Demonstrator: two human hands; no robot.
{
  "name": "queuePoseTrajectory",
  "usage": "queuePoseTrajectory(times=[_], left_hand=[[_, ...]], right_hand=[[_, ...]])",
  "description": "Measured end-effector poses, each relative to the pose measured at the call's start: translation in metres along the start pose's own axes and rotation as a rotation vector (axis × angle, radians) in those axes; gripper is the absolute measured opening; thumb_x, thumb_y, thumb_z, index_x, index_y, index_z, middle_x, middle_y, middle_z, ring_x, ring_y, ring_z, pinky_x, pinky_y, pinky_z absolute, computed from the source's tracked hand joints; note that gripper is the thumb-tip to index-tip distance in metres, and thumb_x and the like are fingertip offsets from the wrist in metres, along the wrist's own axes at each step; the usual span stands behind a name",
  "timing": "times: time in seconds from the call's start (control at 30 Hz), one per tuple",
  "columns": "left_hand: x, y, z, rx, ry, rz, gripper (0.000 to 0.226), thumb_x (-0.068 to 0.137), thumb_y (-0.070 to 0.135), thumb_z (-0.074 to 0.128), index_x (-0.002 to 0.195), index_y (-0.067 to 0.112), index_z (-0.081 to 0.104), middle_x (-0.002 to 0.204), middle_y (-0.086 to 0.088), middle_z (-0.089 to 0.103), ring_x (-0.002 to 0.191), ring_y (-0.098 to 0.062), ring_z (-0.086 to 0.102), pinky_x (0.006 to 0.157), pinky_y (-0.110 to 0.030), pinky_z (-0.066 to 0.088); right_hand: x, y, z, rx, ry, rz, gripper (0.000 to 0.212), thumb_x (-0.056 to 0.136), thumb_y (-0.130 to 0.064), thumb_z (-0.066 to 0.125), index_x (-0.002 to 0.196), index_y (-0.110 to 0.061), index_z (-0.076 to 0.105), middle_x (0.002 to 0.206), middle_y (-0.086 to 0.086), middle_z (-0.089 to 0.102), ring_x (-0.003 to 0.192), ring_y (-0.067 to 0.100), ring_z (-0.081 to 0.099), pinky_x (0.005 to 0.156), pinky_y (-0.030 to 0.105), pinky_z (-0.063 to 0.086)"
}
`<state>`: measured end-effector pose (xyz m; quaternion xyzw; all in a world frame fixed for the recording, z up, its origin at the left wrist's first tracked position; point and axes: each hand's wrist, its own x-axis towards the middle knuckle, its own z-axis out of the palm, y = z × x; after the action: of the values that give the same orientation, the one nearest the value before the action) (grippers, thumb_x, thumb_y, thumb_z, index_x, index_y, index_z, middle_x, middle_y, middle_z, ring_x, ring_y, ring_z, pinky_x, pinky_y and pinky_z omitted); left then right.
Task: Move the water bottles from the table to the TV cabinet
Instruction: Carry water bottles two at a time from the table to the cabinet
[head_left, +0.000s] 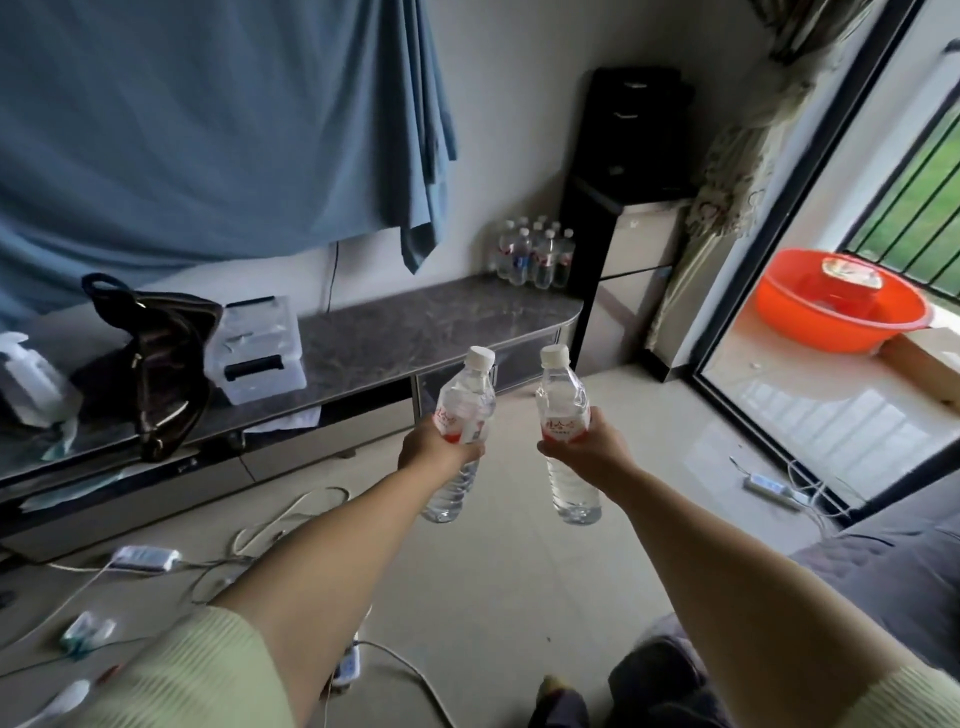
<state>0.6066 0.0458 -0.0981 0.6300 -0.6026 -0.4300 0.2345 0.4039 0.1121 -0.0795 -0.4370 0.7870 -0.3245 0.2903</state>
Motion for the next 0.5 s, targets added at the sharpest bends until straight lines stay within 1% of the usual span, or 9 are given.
queuePoseTrajectory(times=[0.1,0.17,0.23,0.27,0.3,0.37,0.4,0.43,0.5], left_hand=[[0.031,0.01,0.011,-0.007,-0.009,0.0,0.046,0.064,0.041,0.083,0.097,0.033,0.052,0.095,0.01,0.062,0.08,-0.014,0.056,0.072,-0.022,0.039],[0.06,0.017,0.021,0.012,0.0,-0.011,0.05,0.063,0.041,0.083,0.101,0.033,0.053,0.095,0.009,0.059,0.083,-0.016,0.055,0.075,-0.023,0.04],[0.085,0.025,0.028,0.026,0.002,-0.027,0.055,0.062,0.042,0.083,0.108,0.028,0.055,0.098,0.007,0.061,0.086,-0.018,0.058,0.077,-0.025,0.042],[0.101,0.03,0.032,0.028,0.006,-0.035,0.056,0.062,0.041,0.083,0.108,0.027,0.056,0.099,0.007,0.062,0.088,-0.019,0.059,0.078,-0.025,0.043],[0.12,0.037,0.037,0.03,0.017,-0.046,0.056,0.061,0.041,0.084,0.107,0.027,0.056,0.098,0.006,0.063,0.088,-0.02,0.061,0.078,-0.025,0.044],[0.149,0.051,0.043,0.031,0.037,-0.073,0.05,0.059,0.041,0.084,0.099,0.028,0.058,0.093,0.008,0.064,0.082,-0.016,0.062,0.075,-0.024,0.044],[0.166,0.061,0.046,0.026,0.049,-0.078,0.046,0.059,0.041,0.084,0.094,0.029,0.057,0.089,0.01,0.064,0.075,-0.012,0.061,0.071,-0.022,0.043],[0.183,0.071,0.05,0.017,0.057,-0.076,0.044,0.059,0.04,0.084,0.091,0.03,0.056,0.088,0.01,0.064,0.072,-0.01,0.06,0.069,-0.022,0.042],[0.212,0.088,0.057,-0.006,0.063,-0.069,0.046,0.06,0.037,0.084,0.096,0.029,0.056,0.093,0.007,0.066,0.077,-0.014,0.061,0.071,-0.023,0.043]], right_hand=[[0.036,0.001,0.002,0.014,-0.018,-0.007,0.059,0.069,-0.028,0.082,0.118,-0.012,0.053,0.107,0.008,0.065,0.098,0.026,0.061,0.081,0.032,0.048],[0.07,0.003,0.002,0.026,-0.035,-0.015,0.058,0.069,-0.027,0.082,0.116,-0.011,0.054,0.105,0.007,0.065,0.096,0.025,0.061,0.079,0.032,0.048],[0.101,0.003,0.0,0.053,-0.058,-0.023,0.051,0.068,-0.023,0.082,0.11,-0.012,0.055,0.098,0.005,0.065,0.088,0.023,0.061,0.071,0.028,0.047],[0.119,0.005,-0.002,0.072,-0.071,-0.031,0.047,0.068,-0.021,0.082,0.106,-0.012,0.055,0.095,0.005,0.064,0.085,0.021,0.061,0.068,0.027,0.046],[0.142,0.005,-0.006,0.089,-0.089,-0.033,0.046,0.068,-0.018,0.082,0.104,-0.012,0.055,0.094,0.006,0.064,0.084,0.022,0.061,0.069,0.028,0.047],[0.18,0.004,-0.012,0.1,-0.114,-0.007,0.052,0.066,-0.016,0.082,0.11,-0.008,0.054,0.101,0.012,0.065,0.092,0.028,0.063,0.081,0.04,0.053],[0.201,0.003,-0.017,0.09,-0.121,0.001,0.054,0.066,-0.017,0.082,0.111,-0.007,0.055,0.103,0.015,0.065,0.096,0.031,0.063,0.086,0.046,0.053],[0.222,0.002,-0.022,0.079,-0.125,-0.001,0.054,0.065,-0.018,0.082,0.11,-0.006,0.056,0.103,0.017,0.066,0.097,0.034,0.064,0.088,0.049,0.053],[0.259,0.001,-0.03,0.064,-0.127,-0.008,0.053,0.065,-0.021,0.082,0.108,-0.004,0.058,0.102,0.02,0.066,0.097,0.037,0.064,0.087,0.05,0.053]])
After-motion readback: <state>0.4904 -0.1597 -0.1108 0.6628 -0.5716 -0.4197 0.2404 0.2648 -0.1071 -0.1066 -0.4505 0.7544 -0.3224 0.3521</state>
